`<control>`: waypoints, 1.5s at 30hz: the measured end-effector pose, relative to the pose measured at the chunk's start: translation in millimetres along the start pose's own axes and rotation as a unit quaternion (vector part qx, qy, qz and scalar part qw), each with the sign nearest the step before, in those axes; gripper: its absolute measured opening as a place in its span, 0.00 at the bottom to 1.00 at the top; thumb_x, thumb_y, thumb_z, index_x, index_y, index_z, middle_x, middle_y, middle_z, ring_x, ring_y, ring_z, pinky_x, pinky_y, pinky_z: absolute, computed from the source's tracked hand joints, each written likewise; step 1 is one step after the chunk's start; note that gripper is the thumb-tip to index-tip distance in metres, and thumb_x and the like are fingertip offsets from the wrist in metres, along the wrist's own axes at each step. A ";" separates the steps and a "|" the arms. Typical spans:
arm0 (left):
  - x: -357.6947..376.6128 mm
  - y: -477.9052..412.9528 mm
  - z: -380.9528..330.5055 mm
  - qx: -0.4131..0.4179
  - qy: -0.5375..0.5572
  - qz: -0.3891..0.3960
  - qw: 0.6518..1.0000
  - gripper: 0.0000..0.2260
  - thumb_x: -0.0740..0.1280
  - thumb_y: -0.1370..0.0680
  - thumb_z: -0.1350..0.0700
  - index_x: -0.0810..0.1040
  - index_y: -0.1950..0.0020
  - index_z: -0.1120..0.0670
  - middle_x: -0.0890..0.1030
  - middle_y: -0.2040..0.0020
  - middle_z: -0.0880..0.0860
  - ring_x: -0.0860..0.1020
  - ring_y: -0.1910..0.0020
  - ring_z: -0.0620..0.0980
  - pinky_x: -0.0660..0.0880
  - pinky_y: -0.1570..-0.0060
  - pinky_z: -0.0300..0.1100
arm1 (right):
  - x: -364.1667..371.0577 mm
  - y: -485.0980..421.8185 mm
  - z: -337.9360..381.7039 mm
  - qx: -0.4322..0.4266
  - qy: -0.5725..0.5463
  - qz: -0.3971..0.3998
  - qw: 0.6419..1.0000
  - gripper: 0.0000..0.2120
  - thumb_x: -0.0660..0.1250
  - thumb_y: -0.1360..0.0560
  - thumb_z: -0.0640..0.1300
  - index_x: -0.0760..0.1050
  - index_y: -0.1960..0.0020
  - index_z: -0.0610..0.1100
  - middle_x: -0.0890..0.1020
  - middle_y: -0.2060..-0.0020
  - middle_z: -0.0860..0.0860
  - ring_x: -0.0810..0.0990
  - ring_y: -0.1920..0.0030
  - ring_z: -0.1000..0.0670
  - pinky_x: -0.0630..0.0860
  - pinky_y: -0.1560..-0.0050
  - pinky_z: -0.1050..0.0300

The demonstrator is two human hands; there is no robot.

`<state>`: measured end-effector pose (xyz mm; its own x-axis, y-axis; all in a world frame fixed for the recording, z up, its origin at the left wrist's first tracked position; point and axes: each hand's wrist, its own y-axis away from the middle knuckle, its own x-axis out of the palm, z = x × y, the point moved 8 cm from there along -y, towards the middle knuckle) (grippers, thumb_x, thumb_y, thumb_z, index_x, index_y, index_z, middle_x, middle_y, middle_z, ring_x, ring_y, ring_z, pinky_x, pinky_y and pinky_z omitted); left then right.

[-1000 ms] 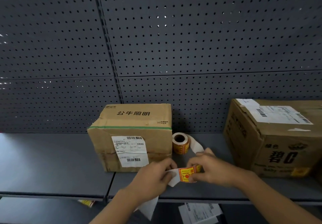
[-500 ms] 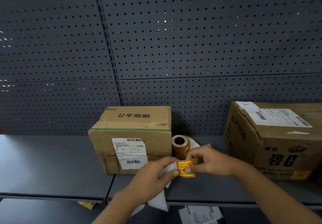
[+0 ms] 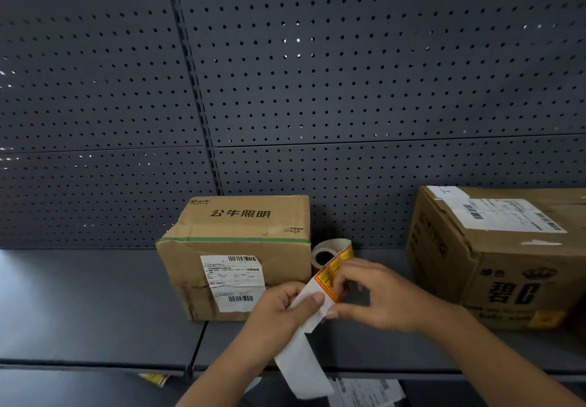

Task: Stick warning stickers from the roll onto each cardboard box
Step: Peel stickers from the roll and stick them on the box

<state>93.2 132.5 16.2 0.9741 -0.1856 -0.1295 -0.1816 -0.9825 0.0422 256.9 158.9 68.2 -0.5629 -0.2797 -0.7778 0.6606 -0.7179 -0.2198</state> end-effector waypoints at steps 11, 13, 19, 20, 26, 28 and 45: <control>7.4 -2.7 -0.3 -0.006 0.025 0.054 0.998 0.09 0.69 0.17 0.51 0.86 0.42 0.53 0.87 0.49 0.56 0.80 0.52 0.45 0.73 0.50 0.39 | 11.9 5.5 -9.5 0.041 -0.084 0.027 0.995 0.08 0.72 0.22 0.57 0.80 0.49 0.54 0.83 0.52 0.55 0.82 0.51 0.50 0.80 0.48 0.46; 7.3 -3.9 1.6 -0.014 0.040 0.049 0.998 0.09 0.70 0.18 0.51 0.86 0.44 0.53 0.86 0.53 0.52 0.80 0.54 0.44 0.73 0.53 0.37 | 10.0 5.6 -9.1 0.040 -0.094 0.023 0.995 0.06 0.72 0.21 0.55 0.81 0.48 0.53 0.84 0.53 0.55 0.83 0.50 0.50 0.80 0.47 0.47; 9.3 -7.3 3.9 0.002 -0.008 0.054 0.999 0.10 0.69 0.17 0.49 0.86 0.47 0.53 0.82 0.58 0.49 0.76 0.58 0.44 0.71 0.56 0.38 | 10.1 5.3 -8.0 0.041 -0.108 0.029 0.993 0.07 0.71 0.20 0.52 0.83 0.47 0.50 0.84 0.53 0.54 0.83 0.50 0.50 0.80 0.46 0.47; 9.2 -7.7 1.9 0.009 -0.018 0.056 0.998 0.10 0.69 0.18 0.48 0.86 0.46 0.53 0.82 0.58 0.50 0.76 0.58 0.45 0.70 0.55 0.40 | 9.9 5.3 -8.5 0.042 -0.110 0.032 0.993 0.07 0.71 0.20 0.52 0.83 0.47 0.50 0.84 0.52 0.54 0.83 0.49 0.50 0.80 0.45 0.46; 8.5 -9.7 -0.7 0.029 -0.072 0.057 0.995 0.08 0.69 0.17 0.50 0.84 0.51 0.53 0.79 0.62 0.44 0.74 0.61 0.42 0.70 0.59 0.36 | 10.5 3.3 -8.1 0.046 -0.127 0.057 0.989 0.08 0.72 0.20 0.50 0.85 0.47 0.47 0.84 0.52 0.52 0.82 0.52 0.49 0.80 0.46 0.44; 9.7 -9.2 -2.4 0.037 -0.090 0.065 0.993 0.09 0.68 0.17 0.51 0.82 0.54 0.52 0.77 0.65 0.41 0.73 0.63 0.40 0.68 0.60 0.34 | 11.1 2.4 -7.9 0.046 -0.129 0.071 0.988 0.08 0.73 0.20 0.49 0.84 0.46 0.46 0.83 0.52 0.51 0.82 0.51 0.48 0.80 0.46 0.45; 12.7 -15.1 3.6 0.055 -0.189 0.016 0.980 0.06 0.75 0.27 0.48 0.83 0.52 0.44 0.84 0.58 0.46 0.80 0.55 0.40 0.77 0.50 0.38 | 16.0 1.0 -15.6 0.038 -0.110 0.065 0.991 0.04 0.72 0.20 0.53 0.84 0.47 0.57 0.78 0.48 0.53 0.80 0.45 0.50 0.78 0.40 0.45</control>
<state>107.8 145.0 10.4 0.8521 -0.1898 -0.4878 -0.2454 -0.9680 -0.0520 256.4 163.7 46.3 -0.5762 -0.4989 -0.6474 0.6998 -0.7103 -0.0756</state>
